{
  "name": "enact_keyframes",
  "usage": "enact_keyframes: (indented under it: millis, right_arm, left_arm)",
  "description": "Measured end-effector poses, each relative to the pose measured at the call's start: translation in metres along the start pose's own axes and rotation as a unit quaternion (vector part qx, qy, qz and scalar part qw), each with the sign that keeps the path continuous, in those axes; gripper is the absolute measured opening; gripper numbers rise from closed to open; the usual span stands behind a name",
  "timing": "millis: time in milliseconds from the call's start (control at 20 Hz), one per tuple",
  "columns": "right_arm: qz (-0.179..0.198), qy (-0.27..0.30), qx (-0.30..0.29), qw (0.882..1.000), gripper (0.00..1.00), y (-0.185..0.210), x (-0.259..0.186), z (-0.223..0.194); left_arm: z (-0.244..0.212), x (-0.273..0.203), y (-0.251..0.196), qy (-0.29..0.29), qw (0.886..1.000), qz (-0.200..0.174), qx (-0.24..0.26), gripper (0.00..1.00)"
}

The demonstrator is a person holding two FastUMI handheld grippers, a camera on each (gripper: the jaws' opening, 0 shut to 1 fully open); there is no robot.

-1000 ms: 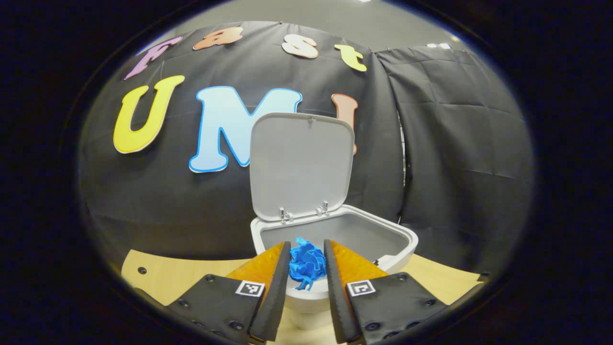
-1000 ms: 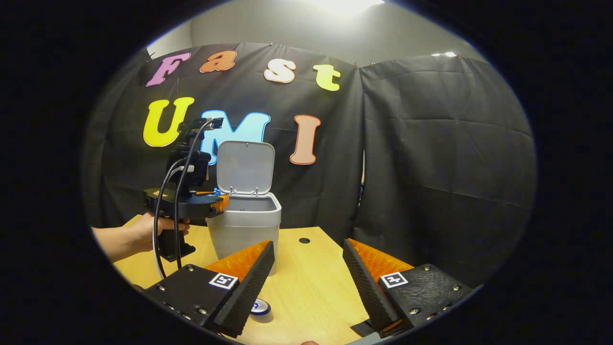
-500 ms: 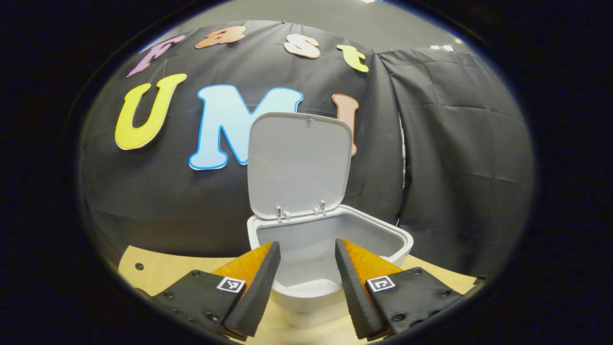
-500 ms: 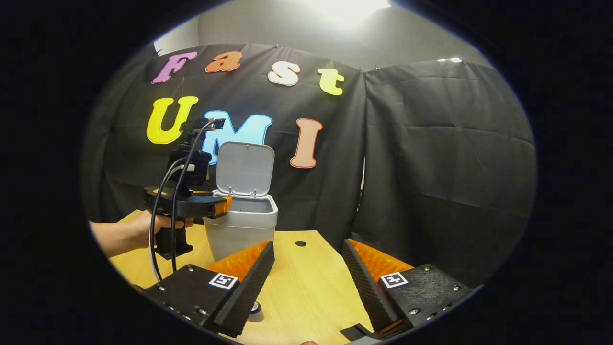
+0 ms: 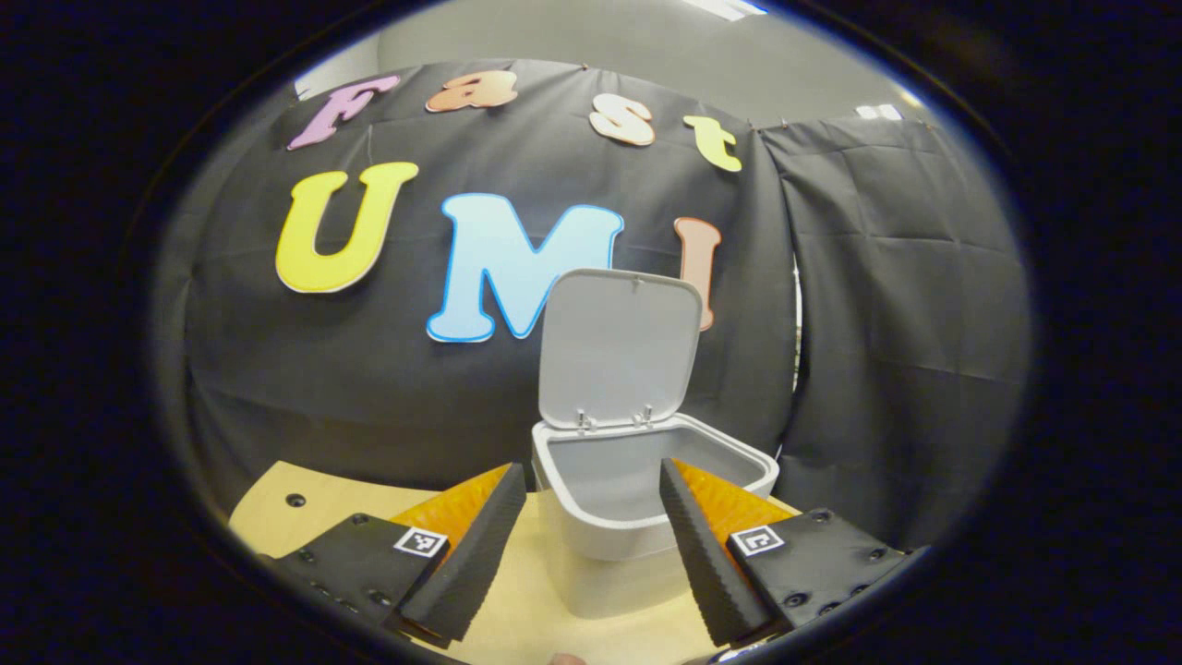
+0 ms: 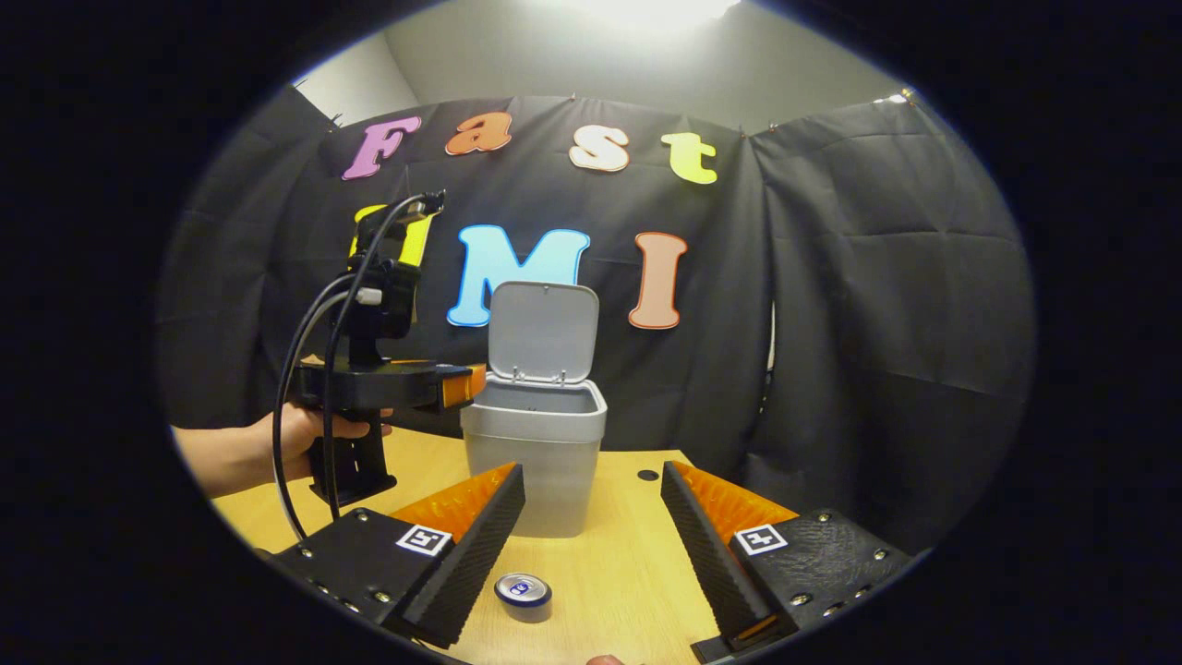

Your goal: Press the lid of the desktop garbage bin to open it, pick up the crumpled paper on the desktop and throw it into the bin, then pick up the pop can on the desktop and drop it into the bin, and finally close the garbage bin lid.

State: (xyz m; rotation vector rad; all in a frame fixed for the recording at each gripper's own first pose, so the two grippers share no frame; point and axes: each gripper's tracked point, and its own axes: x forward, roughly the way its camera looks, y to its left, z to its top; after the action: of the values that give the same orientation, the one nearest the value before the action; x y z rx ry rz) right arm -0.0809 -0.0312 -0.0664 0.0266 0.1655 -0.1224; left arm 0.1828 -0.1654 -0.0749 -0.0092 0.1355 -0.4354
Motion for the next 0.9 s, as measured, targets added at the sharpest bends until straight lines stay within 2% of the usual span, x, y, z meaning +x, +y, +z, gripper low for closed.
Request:
enact_keyframes:
  millis: [50,200,500,600,700,900]
  right_arm:
    - [0.015,0.005,-0.003,1.0,0.96,0.004,0.002,-0.007]
    - [0.06,0.032,-0.008,0.998,0.96,0.019,0.004,-0.034]
    - [0.13,0.086,-0.002,0.988,0.96,0.04,0.015,-0.08]
    - [0.135,0.108,-0.003,0.985,0.96,0.043,0.02,-0.098]
    - [0.133,0.129,-0.011,0.983,0.96,0.045,0.026,-0.113]
    - [0.143,0.171,-0.012,0.975,0.96,0.054,0.035,-0.144]
  left_arm:
    - [0.001,-0.011,0.005,-0.003,1.0,0.01,0.002,0.98]
    - [0.001,-0.048,0.017,-0.005,0.999,0.043,0.006,0.94]
    - [-0.001,-0.114,0.039,-0.017,0.994,0.103,0.018,0.94]
    - [0.001,-0.135,0.043,-0.028,0.992,0.116,0.029,0.97]
    - [-0.003,-0.15,0.046,-0.027,0.991,0.123,0.033,0.94]
    - [-0.006,-0.17,0.05,-0.025,0.991,0.13,0.027,0.94]
